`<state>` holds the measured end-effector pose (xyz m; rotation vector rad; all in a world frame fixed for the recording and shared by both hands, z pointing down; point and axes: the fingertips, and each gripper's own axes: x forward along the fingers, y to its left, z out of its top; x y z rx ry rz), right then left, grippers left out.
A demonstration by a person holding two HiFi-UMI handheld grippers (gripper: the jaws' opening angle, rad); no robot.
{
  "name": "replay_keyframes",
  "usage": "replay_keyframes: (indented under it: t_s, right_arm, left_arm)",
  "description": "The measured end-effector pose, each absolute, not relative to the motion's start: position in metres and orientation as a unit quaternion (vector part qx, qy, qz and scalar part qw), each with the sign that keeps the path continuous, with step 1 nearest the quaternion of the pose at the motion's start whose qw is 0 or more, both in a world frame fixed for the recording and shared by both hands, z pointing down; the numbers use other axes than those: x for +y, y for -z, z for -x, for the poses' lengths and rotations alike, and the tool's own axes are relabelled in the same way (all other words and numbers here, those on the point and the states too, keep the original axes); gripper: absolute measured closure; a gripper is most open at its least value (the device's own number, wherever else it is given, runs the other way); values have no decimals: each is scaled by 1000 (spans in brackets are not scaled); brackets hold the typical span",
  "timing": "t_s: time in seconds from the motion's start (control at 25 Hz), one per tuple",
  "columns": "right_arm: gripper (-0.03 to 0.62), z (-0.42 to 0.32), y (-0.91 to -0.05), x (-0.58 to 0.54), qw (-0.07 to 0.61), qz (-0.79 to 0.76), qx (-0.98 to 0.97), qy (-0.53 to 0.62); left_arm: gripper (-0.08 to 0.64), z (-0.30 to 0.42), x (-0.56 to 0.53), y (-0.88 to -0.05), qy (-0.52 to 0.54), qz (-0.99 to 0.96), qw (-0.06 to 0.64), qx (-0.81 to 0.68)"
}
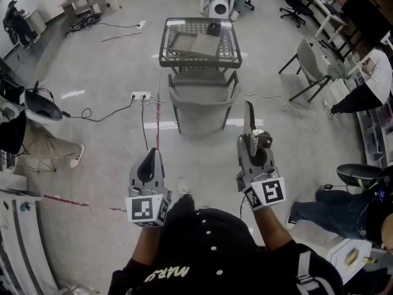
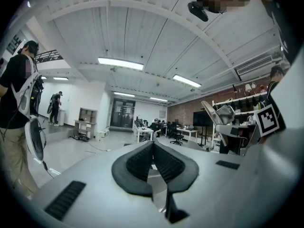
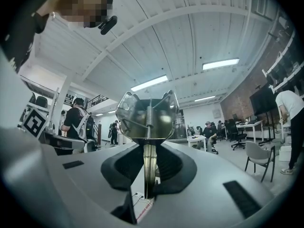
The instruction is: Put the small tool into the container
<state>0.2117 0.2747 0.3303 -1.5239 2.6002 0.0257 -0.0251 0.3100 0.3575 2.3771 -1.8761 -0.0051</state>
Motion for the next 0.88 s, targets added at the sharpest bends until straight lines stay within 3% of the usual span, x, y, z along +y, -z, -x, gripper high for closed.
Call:
replay_keyframes:
  t_s: [0.88]
  right_arm:
    - [515,-171,-324,166,58,511,858,-13]
  left_arm:
    - [535,61,192,-352,11,-796,60,-603]
